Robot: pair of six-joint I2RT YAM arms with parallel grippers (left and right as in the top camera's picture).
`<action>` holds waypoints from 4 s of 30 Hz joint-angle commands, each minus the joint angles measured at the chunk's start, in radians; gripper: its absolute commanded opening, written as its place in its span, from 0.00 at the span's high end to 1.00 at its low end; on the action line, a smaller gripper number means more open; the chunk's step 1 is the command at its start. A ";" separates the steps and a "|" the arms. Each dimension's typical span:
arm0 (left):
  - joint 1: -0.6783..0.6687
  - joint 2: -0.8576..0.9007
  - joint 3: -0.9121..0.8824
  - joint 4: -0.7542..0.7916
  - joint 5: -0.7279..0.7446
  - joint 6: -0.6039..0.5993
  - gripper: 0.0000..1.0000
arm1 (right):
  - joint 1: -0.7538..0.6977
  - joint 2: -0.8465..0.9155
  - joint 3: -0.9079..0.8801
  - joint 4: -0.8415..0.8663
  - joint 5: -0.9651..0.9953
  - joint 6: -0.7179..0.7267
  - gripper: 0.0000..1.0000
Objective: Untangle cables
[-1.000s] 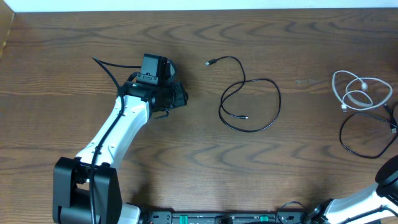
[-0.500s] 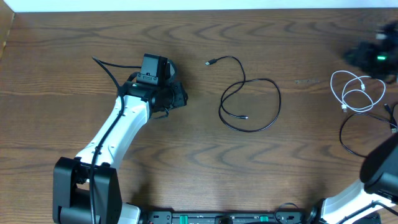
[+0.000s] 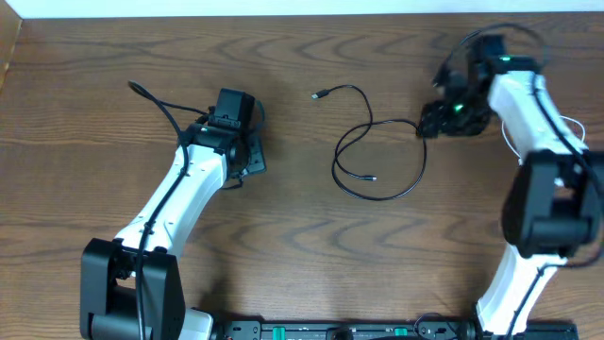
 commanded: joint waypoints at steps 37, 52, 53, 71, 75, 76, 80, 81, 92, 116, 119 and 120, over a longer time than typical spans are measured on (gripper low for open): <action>0.007 0.002 0.009 -0.036 -0.119 0.006 0.37 | -0.380 -0.228 0.460 -0.101 0.532 0.249 0.99; 0.007 0.002 0.009 -0.035 -0.119 0.005 0.37 | -0.617 -0.219 0.446 -0.066 0.433 0.323 0.99; 0.007 0.002 0.009 -0.035 -0.119 0.005 0.37 | -0.617 -0.219 0.446 -0.066 0.388 0.298 0.99; 0.007 0.002 0.009 -0.015 -0.120 0.006 0.37 | -0.571 -0.219 0.425 -0.229 -0.071 -0.019 0.14; 0.007 -0.003 0.011 0.040 -0.124 0.007 0.37 | -0.528 -0.219 0.364 -0.235 -0.116 -0.091 0.07; 0.007 -0.007 0.012 0.057 -0.124 0.007 0.33 | -0.515 -0.218 0.344 -0.230 -0.114 -0.098 0.04; 0.007 -0.027 0.018 0.113 -0.125 0.011 0.26 | -0.447 -0.218 0.228 -0.173 -0.114 -0.107 0.01; 0.007 -0.033 0.019 0.128 -0.127 0.027 0.25 | -0.432 -0.218 0.201 -0.156 -0.114 -0.107 0.01; 0.007 -0.068 0.018 0.097 -0.191 0.047 0.23 | -0.251 -0.218 -0.101 0.194 0.011 -0.034 0.01; 0.006 -0.066 0.016 0.013 -0.074 0.039 0.23 | -0.185 -0.077 -0.171 0.631 0.306 -0.212 0.09; 0.006 -0.066 0.016 0.013 -0.074 0.039 0.23 | -0.185 -0.035 -0.045 0.529 0.305 -0.211 0.08; 0.006 -0.066 0.016 0.013 -0.074 0.039 0.23 | -0.185 -0.020 0.001 0.492 0.305 -0.211 0.08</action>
